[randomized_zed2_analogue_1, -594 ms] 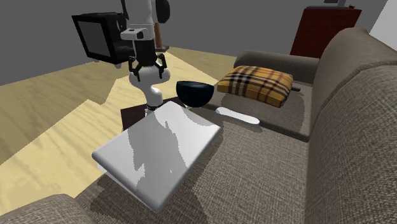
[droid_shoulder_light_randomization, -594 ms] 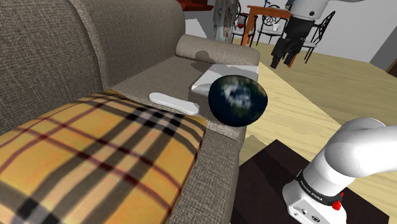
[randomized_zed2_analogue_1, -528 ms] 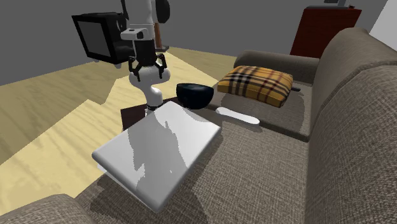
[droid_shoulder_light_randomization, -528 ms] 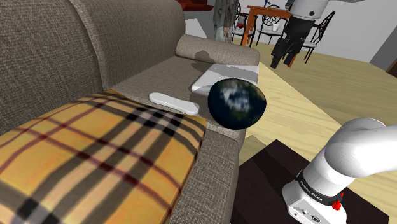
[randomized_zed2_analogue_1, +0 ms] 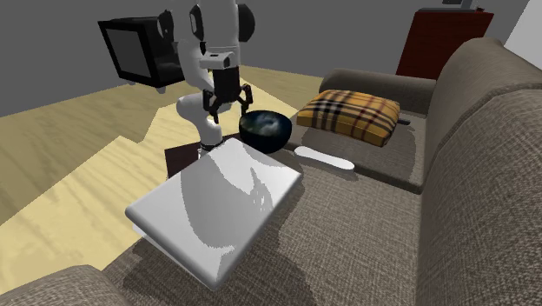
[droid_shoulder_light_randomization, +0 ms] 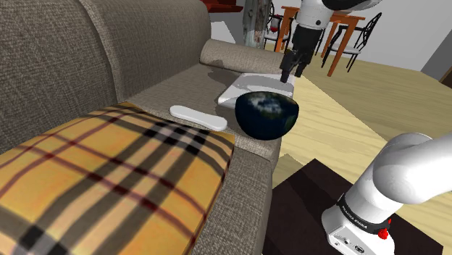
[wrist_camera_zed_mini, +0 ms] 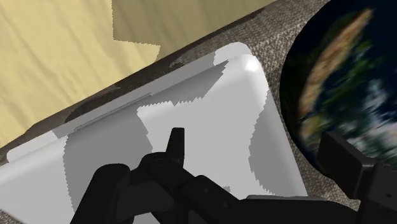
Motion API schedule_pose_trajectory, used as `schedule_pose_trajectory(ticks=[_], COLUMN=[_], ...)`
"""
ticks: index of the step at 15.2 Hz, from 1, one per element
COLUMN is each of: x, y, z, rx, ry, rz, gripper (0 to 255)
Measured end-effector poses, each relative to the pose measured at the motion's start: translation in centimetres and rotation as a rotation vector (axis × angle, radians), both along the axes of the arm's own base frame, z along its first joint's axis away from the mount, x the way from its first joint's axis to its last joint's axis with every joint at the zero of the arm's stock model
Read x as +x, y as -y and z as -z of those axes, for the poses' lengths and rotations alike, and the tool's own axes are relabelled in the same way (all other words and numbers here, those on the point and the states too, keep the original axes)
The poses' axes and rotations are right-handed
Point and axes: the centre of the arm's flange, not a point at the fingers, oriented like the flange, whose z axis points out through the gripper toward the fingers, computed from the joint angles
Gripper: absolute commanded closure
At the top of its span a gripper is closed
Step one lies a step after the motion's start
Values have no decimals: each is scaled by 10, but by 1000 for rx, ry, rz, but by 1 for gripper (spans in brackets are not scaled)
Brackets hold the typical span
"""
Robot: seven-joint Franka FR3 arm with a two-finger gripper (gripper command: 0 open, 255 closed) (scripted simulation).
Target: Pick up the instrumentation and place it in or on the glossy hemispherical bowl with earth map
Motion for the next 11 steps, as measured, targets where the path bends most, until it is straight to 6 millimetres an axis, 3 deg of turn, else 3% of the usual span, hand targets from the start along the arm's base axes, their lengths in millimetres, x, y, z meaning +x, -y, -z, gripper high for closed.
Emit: schedule_pose_trajectory(ticks=[11], x=[76], y=[-114], z=[48], rx=[-1], ry=[-26], rz=[-188], gripper=[0])
